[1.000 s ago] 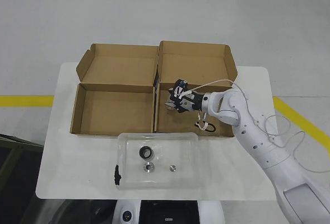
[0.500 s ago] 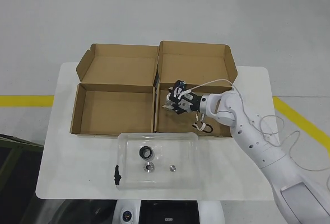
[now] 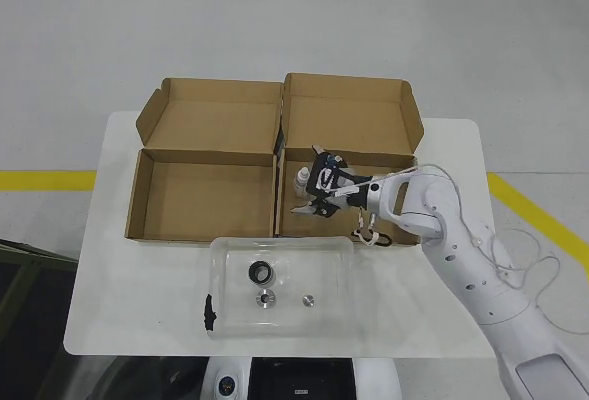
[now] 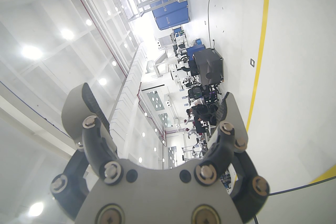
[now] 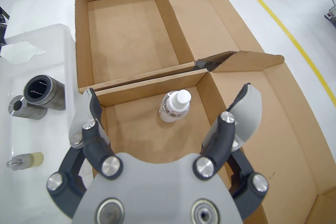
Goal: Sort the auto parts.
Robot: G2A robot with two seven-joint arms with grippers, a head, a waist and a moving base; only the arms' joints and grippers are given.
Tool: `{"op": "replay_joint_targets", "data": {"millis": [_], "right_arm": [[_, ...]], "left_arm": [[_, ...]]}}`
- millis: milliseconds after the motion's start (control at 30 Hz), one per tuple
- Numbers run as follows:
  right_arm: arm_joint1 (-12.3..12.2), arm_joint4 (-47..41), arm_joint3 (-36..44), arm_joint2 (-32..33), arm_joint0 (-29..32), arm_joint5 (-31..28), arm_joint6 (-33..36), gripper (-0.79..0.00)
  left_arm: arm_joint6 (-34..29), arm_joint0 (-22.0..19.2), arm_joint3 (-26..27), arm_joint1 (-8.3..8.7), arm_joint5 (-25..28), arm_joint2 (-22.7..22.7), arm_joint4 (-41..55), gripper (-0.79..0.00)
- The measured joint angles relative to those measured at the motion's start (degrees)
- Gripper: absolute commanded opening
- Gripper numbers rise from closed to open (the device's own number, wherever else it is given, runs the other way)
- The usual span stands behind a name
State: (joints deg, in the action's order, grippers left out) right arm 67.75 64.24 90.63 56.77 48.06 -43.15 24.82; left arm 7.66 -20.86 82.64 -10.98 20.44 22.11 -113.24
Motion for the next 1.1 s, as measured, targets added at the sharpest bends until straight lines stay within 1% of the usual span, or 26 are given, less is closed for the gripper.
{"op": "replay_joint_targets", "data": {"millis": [200,433,767,900,1100], "right_arm": [[-1.27,-1.28,8.94,2.94,5.6,-0.34,4.3,0.0],[-2.35,-1.37,15.32,4.62,10.69,-0.75,8.52,0.0],[-3.36,-0.1,19.31,5.26,15.73,-1.8,10.08,0.0],[-3.63,2.03,19.78,3.84,17.77,-2.78,10.4,0.0],[-3.83,4.89,18.85,1.6,19.97,-3.73,9.17,0.0]], "left_arm": [[0.0,0.0,0.0,0.0,0.0,0.0,0.0,0.0],[0.0,0.0,0.0,0.0,0.0,0.0,0.0,0.0],[0.0,0.0,0.0,0.0,0.0,0.0,0.0,0.0],[0.0,0.0,0.0,0.0,0.0,0.0,0.0,0.0],[0.0,0.0,0.0,0.0,0.0,0.0,0.0,0.0]]}}
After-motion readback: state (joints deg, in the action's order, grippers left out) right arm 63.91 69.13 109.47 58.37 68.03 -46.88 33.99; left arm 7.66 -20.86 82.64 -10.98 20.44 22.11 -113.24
